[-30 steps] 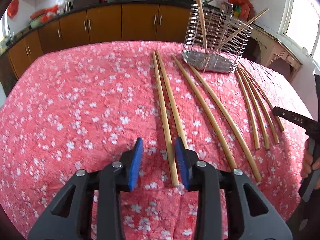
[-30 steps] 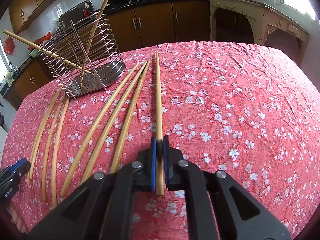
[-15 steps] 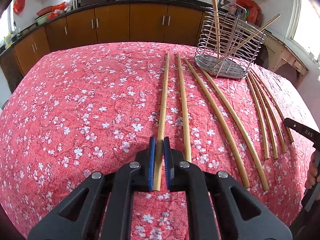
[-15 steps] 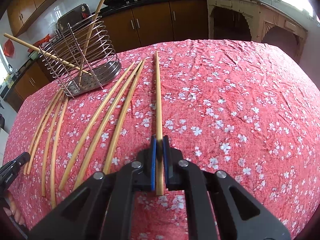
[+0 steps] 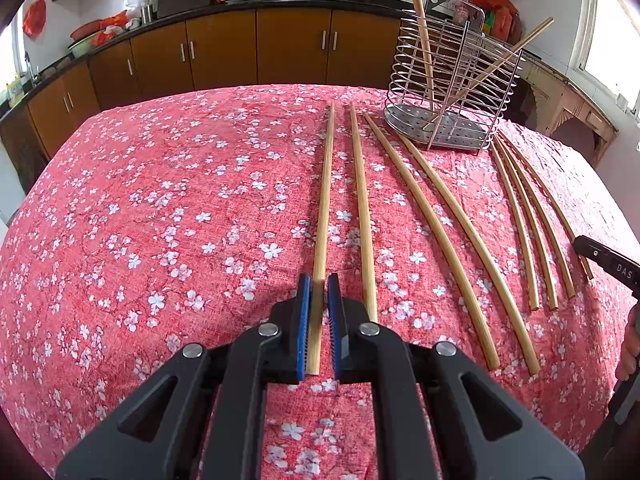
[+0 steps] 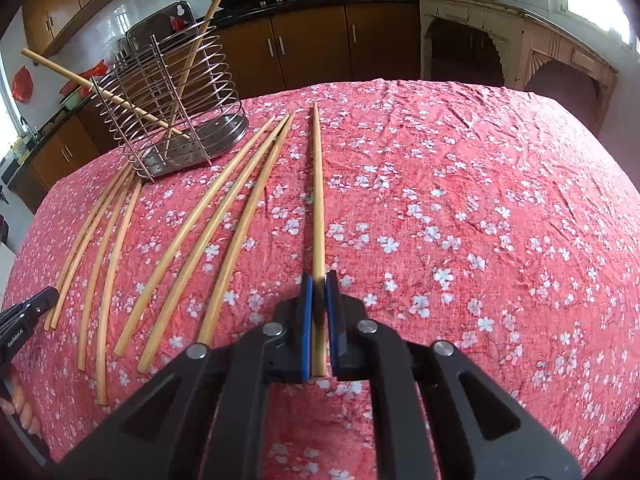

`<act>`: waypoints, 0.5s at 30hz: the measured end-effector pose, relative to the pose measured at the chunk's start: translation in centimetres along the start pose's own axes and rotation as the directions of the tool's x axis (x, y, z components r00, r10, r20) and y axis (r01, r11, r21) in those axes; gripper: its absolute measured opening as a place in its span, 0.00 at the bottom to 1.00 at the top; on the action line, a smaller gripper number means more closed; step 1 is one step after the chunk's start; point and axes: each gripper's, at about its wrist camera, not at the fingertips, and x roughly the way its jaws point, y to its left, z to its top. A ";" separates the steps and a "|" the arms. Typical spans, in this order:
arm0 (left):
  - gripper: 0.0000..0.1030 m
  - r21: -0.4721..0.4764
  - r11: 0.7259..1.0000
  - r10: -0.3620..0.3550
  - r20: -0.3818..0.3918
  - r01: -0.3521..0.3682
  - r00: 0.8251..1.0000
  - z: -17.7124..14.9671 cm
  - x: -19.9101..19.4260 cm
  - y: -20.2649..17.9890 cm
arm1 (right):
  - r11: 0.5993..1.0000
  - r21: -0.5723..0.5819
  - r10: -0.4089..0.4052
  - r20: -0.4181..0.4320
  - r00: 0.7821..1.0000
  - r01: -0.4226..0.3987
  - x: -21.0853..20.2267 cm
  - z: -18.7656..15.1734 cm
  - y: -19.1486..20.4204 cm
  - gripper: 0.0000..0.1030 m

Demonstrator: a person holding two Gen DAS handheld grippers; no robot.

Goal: Organize utensils
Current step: 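Close the left tool on a loose chopstick while the right tool grasps another, then carry both held chopsticks up and insert them upright into the wire holder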

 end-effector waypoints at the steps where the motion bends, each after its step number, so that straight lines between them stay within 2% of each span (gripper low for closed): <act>1: 0.09 0.000 1.000 0.000 0.000 0.000 1.000 0.0 0.0 0.0 | 1.000 -0.003 -0.001 0.002 1.000 0.001 0.0 0.0 0.1 0.08; 15: 0.06 -0.012 1.000 -0.006 -0.003 0.006 1.000 0.2 0.0 0.3 | 1.000 -0.013 0.001 0.024 1.000 -0.001 -0.8 -0.3 -0.1 0.07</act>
